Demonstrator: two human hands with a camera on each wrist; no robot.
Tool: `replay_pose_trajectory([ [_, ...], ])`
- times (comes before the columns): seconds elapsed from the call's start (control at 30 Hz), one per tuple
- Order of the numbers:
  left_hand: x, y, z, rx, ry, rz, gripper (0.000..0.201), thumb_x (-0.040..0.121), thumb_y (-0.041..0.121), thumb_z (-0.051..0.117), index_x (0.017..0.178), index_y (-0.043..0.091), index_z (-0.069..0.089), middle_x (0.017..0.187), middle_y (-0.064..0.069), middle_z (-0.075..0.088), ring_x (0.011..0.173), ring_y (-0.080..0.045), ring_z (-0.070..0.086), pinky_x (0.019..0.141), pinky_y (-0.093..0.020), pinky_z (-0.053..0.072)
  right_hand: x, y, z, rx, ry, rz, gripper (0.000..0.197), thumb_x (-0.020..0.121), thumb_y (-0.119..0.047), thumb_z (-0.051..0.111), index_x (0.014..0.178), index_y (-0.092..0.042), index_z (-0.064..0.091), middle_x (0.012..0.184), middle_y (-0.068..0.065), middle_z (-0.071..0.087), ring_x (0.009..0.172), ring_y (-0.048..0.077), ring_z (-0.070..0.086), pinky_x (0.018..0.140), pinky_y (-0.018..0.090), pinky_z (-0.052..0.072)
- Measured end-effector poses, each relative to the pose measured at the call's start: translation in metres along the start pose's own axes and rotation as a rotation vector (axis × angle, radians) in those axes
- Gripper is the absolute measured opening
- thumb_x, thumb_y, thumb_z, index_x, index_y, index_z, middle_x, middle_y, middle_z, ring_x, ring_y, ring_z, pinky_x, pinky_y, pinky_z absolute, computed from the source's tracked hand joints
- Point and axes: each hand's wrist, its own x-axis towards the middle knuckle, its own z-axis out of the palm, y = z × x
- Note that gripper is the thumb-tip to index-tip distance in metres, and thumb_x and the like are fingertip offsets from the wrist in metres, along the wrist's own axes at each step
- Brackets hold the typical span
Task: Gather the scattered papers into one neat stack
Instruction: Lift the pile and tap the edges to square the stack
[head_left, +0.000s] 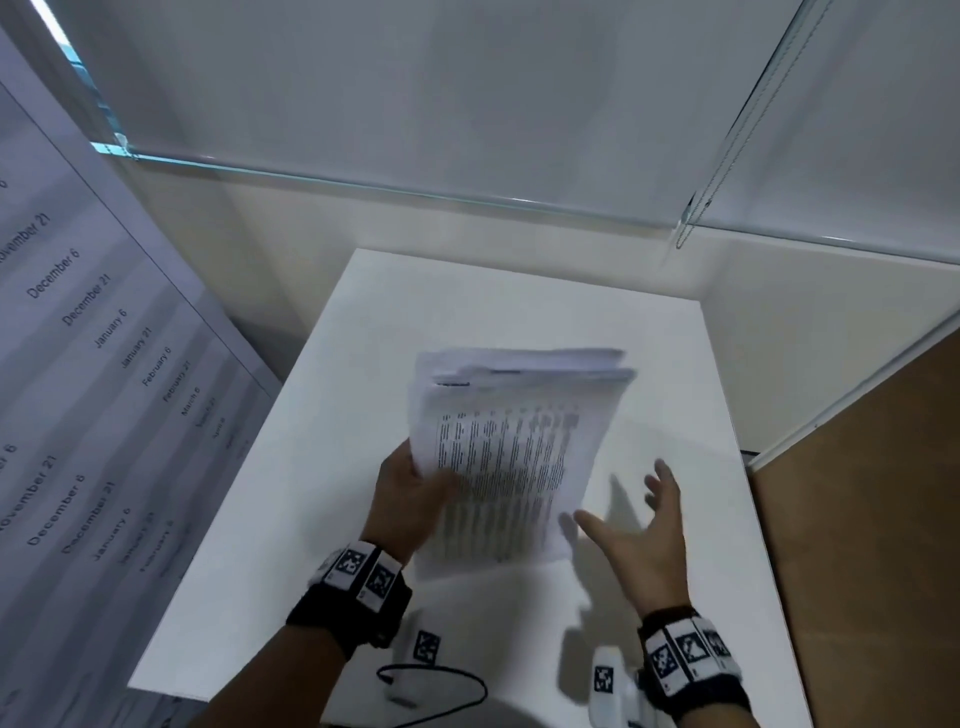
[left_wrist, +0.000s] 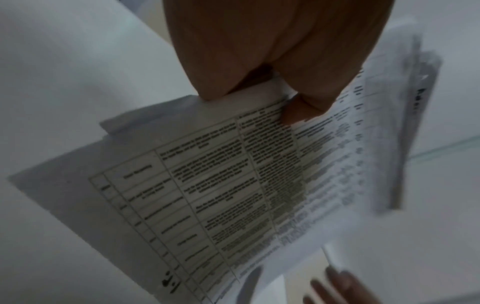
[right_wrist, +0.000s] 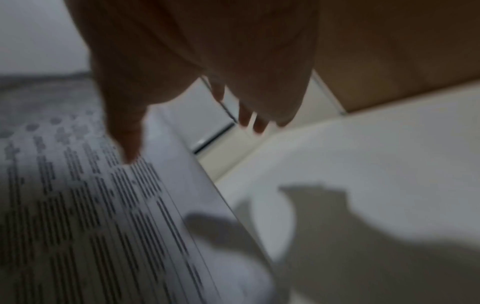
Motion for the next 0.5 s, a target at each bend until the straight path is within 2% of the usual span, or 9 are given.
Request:
replay_pose_trajectory([
  [0.03, 0.001, -0.001, -0.002, 0.04, -0.028, 0.025, 0.021, 0.075, 0.007, 0.062, 0.092, 0.012, 0.074, 0.089, -0.012, 0.078, 0.085, -0.032, 0.075, 0.073, -0.055, 0.061, 0.005, -0.009, 0.001, -0.025, -0.058, -0.054, 0.11, 0.061, -0.028, 0.095, 0.151, -0.026, 0.031, 0.133, -0.011, 0.046, 0.123, 0.007, 0.045, 0.105, 0.034, 0.038],
  [0.07, 0.0, -0.002, -0.003, 0.073, -0.056, 0.053, 0.017, 0.077, 0.011, 0.063, 0.091, 0.01, 0.073, 0.088, -0.012, 0.078, 0.085, -0.031, 0.075, 0.072, -0.056, 0.061, 0.009, -0.017, 0.003, -0.016, -0.109, -0.077, 0.104, 0.058, -0.036, 0.096, 0.145, -0.021, 0.039, 0.127, -0.01, 0.052, 0.116, 0.008, 0.05, 0.1, 0.034, 0.042],
  [0.13, -0.001, -0.003, -0.001, 0.096, -0.1, 0.104, 0.021, 0.079, 0.026, 0.065, 0.093, 0.012, 0.072, 0.09, -0.006, 0.078, 0.086, -0.022, 0.076, 0.073, -0.05, 0.062, 0.017, -0.03, 0.005, 0.095, -0.13, -0.097, 0.08, 0.058, -0.046, 0.094, 0.117, -0.005, 0.059, 0.104, 0.0, 0.067, 0.091, 0.018, 0.063, 0.085, 0.04, 0.053],
  [0.2, -0.002, 0.002, 0.001, 0.104, -0.074, 0.164, 0.023, 0.079, 0.031, 0.064, 0.098, 0.019, 0.07, 0.092, 0.005, 0.078, 0.089, -0.01, 0.074, 0.076, -0.035, 0.062, 0.019, -0.042, 0.005, 0.243, -0.102, -0.148, 0.041, 0.073, -0.029, 0.088, 0.099, -0.005, 0.067, 0.088, 0.004, 0.075, 0.079, 0.021, 0.069, 0.077, 0.039, 0.057],
  [0.23, -0.001, 0.004, 0.002, 0.114, -0.023, 0.208, 0.022, 0.081, 0.028, 0.064, 0.101, 0.019, 0.069, 0.094, 0.007, 0.076, 0.092, -0.008, 0.073, 0.077, -0.03, 0.061, 0.017, -0.048, 0.005, 0.306, -0.1, -0.196, 0.022, 0.08, -0.016, 0.082, 0.096, -0.008, 0.07, 0.086, 0.002, 0.077, 0.079, 0.019, 0.071, 0.076, 0.037, 0.058],
  [0.27, 0.001, 0.006, 0.002, 0.125, 0.035, 0.25, 0.02, 0.085, 0.022, 0.064, 0.104, 0.015, 0.068, 0.098, 0.006, 0.075, 0.095, -0.009, 0.072, 0.08, -0.028, 0.06, 0.014, -0.052, 0.004, 0.342, -0.095, -0.237, 0.013, 0.084, -0.007, 0.077, 0.095, -0.009, 0.071, 0.085, 0.0, 0.078, 0.08, 0.017, 0.072, 0.076, 0.034, 0.059],
  [0.33, 0.004, 0.009, 0.005, 0.117, 0.122, 0.306, 0.021, 0.09, 0.017, 0.061, 0.107, 0.006, 0.066, 0.104, 0.001, 0.071, 0.1, -0.011, 0.068, 0.085, -0.029, 0.057, 0.009, -0.052, 0.005, 0.391, -0.082, -0.302, 0.015, 0.086, 0.002, 0.071, 0.097, -0.007, 0.07, 0.086, -0.005, 0.078, 0.083, 0.012, 0.072, 0.078, 0.026, 0.059],
  [0.43, -0.004, 0.011, 0.012, 0.1, 0.143, 0.332, 0.03, 0.093, 0.029, 0.058, 0.111, 0.005, 0.056, 0.104, 0.023, 0.061, 0.096, 0.0, 0.061, 0.079, -0.02, 0.052, 0.007, -0.036, 0.01, 0.405, -0.058, -0.321, 0.022, 0.083, 0.01, 0.071, 0.097, -0.006, 0.068, 0.086, -0.005, 0.077, 0.082, 0.006, 0.07, 0.077, 0.019, 0.055],
  [0.5, -0.009, 0.006, 0.015, 0.099, 0.14, 0.289, 0.027, 0.094, 0.032, 0.058, 0.109, 0.01, 0.056, 0.099, 0.025, 0.063, 0.092, -0.001, 0.063, 0.074, -0.024, 0.053, 0.005, -0.029, 0.014, 0.391, -0.053, -0.317, 0.019, 0.083, 0.01, 0.071, 0.098, -0.002, 0.069, 0.088, -0.004, 0.076, 0.086, 0.008, 0.069, 0.079, 0.021, 0.053],
])
